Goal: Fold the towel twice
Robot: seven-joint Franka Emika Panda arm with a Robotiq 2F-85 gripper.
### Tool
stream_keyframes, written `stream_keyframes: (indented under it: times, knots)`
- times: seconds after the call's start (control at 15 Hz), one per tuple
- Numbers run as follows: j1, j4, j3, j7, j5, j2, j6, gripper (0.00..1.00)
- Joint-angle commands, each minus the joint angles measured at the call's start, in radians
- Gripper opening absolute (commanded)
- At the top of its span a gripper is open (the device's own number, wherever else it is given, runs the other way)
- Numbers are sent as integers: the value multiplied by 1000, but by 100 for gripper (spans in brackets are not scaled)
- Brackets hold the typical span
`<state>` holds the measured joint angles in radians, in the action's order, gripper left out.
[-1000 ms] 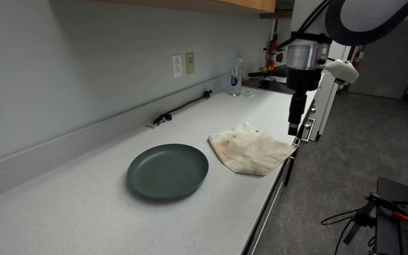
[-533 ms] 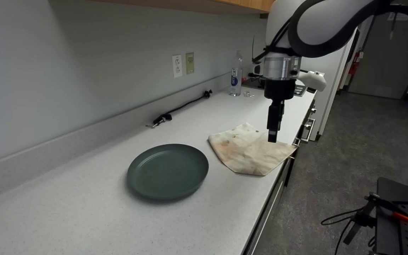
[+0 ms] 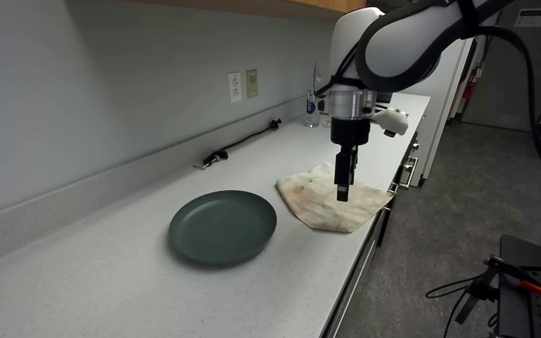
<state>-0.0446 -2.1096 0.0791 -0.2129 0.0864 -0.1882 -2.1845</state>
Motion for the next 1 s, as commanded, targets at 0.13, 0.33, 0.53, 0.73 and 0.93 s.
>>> stream_keyframes:
  times: [0.13,0.33,0.53,0.73,0.93]
  knots:
    - [2,1,0,1,-1,0,3,100]
    - [2,1,-1,1,-1,0,3,100]
    - [7,11,-3,-3,9,-15,4,100]
    - [16,37,-9,-3,20,-70,-6,100]
    - [20,68,-15,10,6,-143,-18,100]
